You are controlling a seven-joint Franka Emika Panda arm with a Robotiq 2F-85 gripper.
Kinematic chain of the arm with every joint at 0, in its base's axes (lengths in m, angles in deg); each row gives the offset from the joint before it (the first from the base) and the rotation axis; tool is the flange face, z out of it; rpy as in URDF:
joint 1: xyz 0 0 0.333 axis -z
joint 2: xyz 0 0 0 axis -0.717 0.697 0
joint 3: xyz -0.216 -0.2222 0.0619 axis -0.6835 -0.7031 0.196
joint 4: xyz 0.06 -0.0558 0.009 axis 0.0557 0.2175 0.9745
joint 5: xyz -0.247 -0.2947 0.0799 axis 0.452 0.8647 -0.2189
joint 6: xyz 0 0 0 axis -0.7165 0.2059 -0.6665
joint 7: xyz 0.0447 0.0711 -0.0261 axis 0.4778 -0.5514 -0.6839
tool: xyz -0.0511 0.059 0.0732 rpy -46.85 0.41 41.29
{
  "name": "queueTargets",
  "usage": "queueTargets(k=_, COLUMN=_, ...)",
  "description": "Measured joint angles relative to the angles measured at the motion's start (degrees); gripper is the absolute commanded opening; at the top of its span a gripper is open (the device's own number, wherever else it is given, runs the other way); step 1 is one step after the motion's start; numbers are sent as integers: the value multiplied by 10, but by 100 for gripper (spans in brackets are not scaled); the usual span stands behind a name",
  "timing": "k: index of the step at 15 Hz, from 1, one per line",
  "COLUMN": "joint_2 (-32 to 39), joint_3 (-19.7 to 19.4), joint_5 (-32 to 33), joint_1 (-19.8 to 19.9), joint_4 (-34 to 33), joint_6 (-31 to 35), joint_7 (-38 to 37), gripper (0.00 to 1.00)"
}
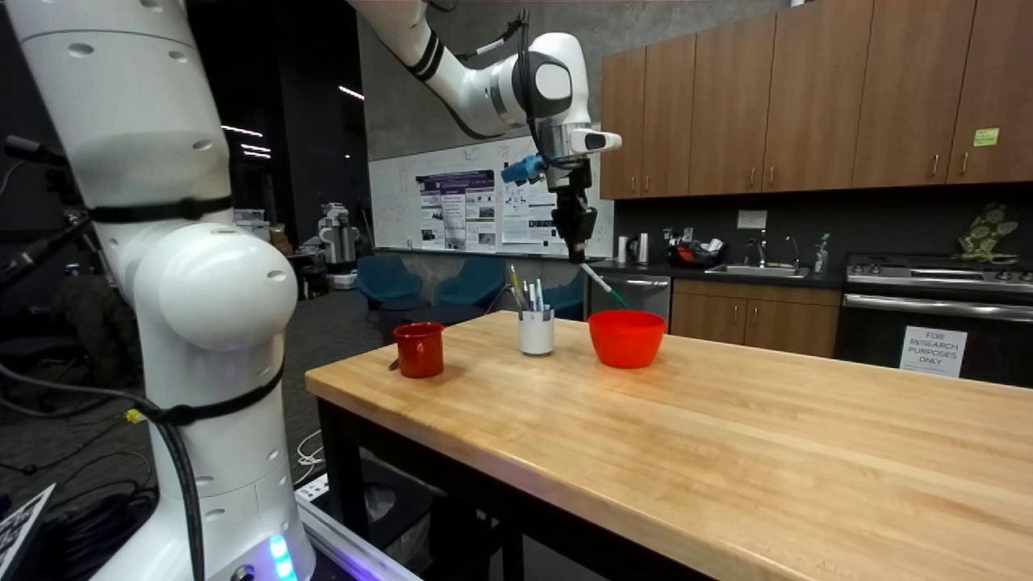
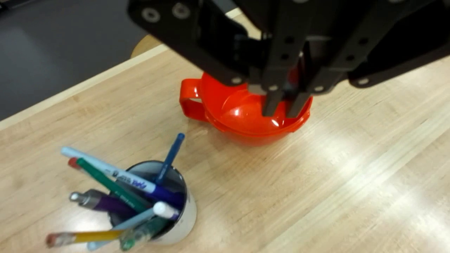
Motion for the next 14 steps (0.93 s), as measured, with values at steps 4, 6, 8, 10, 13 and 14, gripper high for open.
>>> queueTargets(k=4, joint_2=-14, joint_3=12, joint_5=-50, joint_1=-15, joint_4=-39, joint_6=-121, joint_7=5, gripper=3)
queueTargets(k=6, joint_2=-15, joint_3=17, joint_5=-71, joint_1=-22, joint_4=-53, joint_6=-162, joint_7=7, gripper=3)
queueTargets(k=8, joint_2=-15, joint_3=21, joint_5=-87, joint_1=-27, joint_4=-62, joint_6=-190, joint_7=7, gripper=3)
queueTargets(k=10, joint_2=-14, joint_3=24, joint_5=-97, joint_1=-29, joint_4=-68, joint_6=-210, joint_7=8, gripper=3)
queueTargets(k=13, joint_2=-12, joint_3=26, joint_5=-110, joint_1=-29, joint_4=-78, joint_6=-234, joint_7=9, gripper=3)
queueTargets(k=14, joint_2=-11, joint_3=26, joint_5=-114, joint_1=-29, joint_4=-79, joint_6=-237, joint_7=11, gripper=3)
